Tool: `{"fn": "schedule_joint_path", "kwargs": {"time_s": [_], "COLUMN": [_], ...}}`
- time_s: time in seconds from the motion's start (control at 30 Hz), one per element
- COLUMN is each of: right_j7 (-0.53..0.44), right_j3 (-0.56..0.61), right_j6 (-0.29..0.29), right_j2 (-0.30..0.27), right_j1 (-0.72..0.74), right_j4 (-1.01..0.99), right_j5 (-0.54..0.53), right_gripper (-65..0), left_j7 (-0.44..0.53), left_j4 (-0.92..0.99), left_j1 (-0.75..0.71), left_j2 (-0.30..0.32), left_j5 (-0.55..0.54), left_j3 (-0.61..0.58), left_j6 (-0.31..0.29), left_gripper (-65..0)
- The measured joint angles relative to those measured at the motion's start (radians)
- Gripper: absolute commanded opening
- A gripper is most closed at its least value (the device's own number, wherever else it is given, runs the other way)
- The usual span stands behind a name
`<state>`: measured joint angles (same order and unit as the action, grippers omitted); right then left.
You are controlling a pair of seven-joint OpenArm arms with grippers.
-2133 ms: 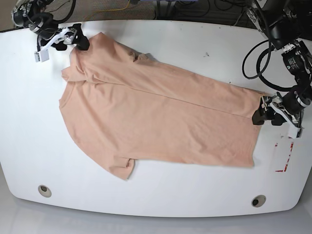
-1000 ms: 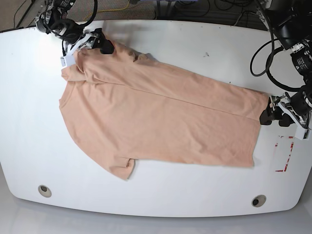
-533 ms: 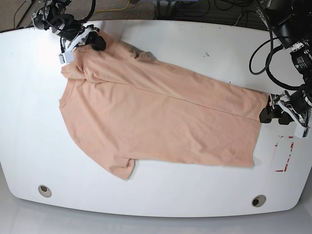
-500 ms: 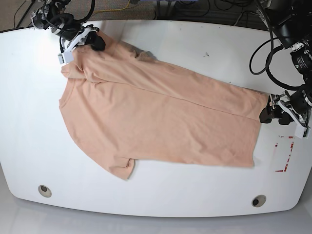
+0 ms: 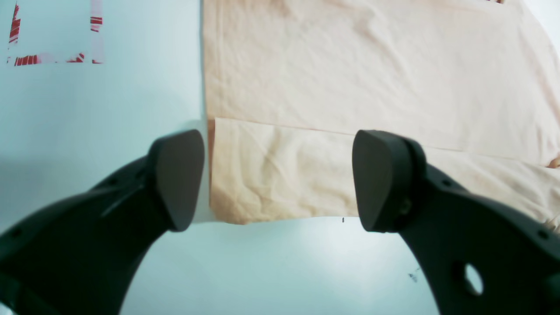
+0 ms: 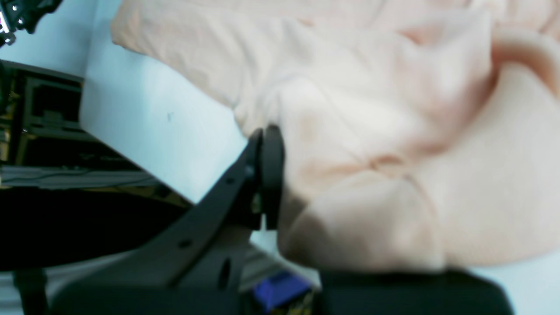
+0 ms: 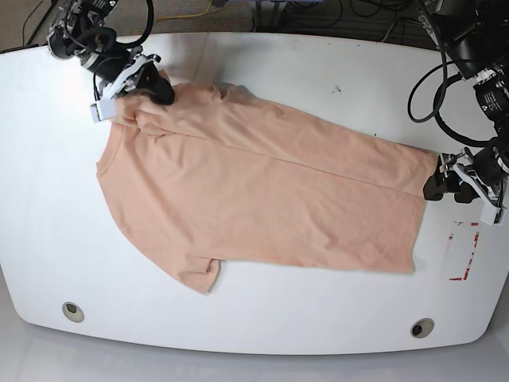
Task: Layout the t-shirt on the table in an organized manner, then fold the t-shirt properly
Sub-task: 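Move the right gripper along the shirt edge toward the collar, then grasp the shirt edge with both grippers at new points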
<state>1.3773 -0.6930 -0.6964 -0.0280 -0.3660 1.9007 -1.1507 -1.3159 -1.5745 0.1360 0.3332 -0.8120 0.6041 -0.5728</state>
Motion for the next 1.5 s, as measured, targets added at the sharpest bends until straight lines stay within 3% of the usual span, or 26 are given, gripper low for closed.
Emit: {"fn": "schedule_joint_path", "kwargs": {"time_s": [0.37,0.7,0.87,1.03,1.23,1.5], "right_j7": [-0.008,-0.007,-0.004,-0.005,-0.009,-0.012], "right_j3": [0.000,0.000,0.001,0.003,0.103,0.111], "right_j6": [0.000,0.001,0.000,0.000,-0.001,0.000], "right_j2": [-0.006,-0.090,-0.132,-0.179,-0.255,-0.332], "right_j1": [0.183,0.276,0.313,0.346,0.371,0.329], "right_j4": [-0.071,-0.293,-0.388,-0.421,-0.430,-0.422], "right_j5": [-0.006,-0.001,0.001,0.001,-0.002,-0.006], "right_gripper": [-65.0,-62.5,-46.9,-25.2,-2.1,0.0], "left_j7": [0.000,0.000,0.000,0.000,0.000,0.000], "left_j4": [0.000,0.000,0.000,0.000,0.000,0.000], "left_j1": [0.000,-0.014,-0.014,-0.014,-0.014,-0.008], "left_j2": [-0.003,-0.006,-0.005,-0.006,-0.006,-0.008], "left_j5": [0.000,0.002,0.002,0.002,0.002,0.003], "left_j3": [-0.003,-0.005,-0.005,-0.005,-0.005,-0.005], "left_j6": [0.000,0.000,0.000,0.000,0.000,0.000], "left_gripper": [-15.1,-15.1,-15.1,-15.1,-15.1,-15.1]}}
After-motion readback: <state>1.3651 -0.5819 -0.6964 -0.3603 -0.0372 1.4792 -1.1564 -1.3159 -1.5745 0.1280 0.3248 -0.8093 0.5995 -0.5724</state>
